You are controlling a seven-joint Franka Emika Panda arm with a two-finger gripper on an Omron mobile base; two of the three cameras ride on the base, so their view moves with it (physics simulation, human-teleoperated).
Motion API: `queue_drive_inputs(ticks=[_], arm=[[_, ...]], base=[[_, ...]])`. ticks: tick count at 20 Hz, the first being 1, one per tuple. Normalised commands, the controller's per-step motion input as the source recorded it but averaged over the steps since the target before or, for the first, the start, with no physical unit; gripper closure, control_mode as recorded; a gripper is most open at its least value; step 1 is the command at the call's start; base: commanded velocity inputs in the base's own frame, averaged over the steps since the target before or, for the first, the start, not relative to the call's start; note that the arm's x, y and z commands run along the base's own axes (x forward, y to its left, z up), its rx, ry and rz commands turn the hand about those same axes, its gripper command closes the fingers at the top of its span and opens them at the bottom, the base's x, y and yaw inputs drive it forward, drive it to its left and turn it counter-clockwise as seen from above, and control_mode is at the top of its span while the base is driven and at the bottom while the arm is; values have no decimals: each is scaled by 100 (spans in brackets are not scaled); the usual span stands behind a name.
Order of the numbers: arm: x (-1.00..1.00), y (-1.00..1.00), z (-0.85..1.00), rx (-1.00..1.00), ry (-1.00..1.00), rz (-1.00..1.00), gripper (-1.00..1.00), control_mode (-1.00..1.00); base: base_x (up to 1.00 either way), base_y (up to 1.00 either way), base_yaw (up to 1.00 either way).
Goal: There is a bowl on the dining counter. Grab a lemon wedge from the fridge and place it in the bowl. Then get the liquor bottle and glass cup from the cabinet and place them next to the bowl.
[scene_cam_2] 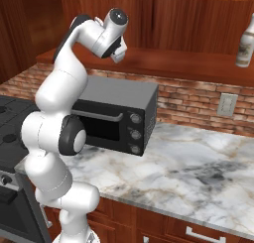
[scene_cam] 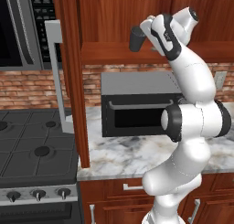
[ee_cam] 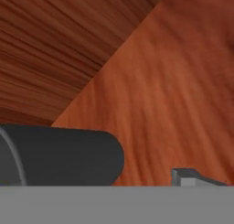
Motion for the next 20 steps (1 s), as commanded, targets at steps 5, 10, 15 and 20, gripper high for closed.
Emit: queue_drive_inputs(ticks=[5,10,15,20], arm=[[6,9,-4,-1,0,0,100,-100],[0,0,0,0,0,0,100,-100],[0,0,0,0,0,0,100,-100],[0,0,-4,0,0,0,100,-100]], base=[[0,0,0],[0,0,0],[0,0,0],[0,0,0]])
